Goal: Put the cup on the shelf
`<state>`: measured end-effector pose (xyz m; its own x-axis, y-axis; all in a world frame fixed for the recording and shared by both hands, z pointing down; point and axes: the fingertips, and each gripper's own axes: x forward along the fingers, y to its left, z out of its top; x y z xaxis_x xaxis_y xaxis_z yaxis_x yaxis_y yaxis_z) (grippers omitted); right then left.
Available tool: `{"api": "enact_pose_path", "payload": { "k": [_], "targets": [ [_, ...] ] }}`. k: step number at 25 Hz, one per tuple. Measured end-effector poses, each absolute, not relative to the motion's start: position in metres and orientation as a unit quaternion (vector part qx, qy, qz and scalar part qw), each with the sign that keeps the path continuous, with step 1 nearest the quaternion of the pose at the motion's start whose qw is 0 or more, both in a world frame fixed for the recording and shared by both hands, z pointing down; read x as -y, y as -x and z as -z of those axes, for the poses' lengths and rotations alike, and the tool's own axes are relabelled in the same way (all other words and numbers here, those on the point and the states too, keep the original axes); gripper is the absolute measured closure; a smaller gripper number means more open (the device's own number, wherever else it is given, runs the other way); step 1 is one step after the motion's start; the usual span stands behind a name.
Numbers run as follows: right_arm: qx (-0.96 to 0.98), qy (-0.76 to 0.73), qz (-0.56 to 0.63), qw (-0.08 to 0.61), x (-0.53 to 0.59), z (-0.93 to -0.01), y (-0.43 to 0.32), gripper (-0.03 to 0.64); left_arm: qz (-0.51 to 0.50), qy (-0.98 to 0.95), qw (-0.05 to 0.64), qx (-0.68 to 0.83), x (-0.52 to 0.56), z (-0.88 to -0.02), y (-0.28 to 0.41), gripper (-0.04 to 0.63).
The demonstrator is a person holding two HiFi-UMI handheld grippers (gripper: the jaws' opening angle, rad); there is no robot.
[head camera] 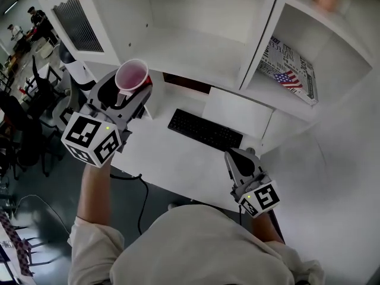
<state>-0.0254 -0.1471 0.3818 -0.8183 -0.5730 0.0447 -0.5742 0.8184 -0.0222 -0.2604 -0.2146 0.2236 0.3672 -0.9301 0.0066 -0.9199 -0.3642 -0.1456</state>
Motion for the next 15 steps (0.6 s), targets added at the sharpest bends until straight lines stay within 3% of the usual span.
{"api": "enact_pose_path", "payload": {
  "k": [15],
  "targets": [
    [0.927, -0.372, -0.040, 0.015, 0.165, -0.398, -0.039, 0.612, 0.061, 0.836, 0.058, -0.542, 0.301, -0.212, 0.237, 0.293]
  ]
}}
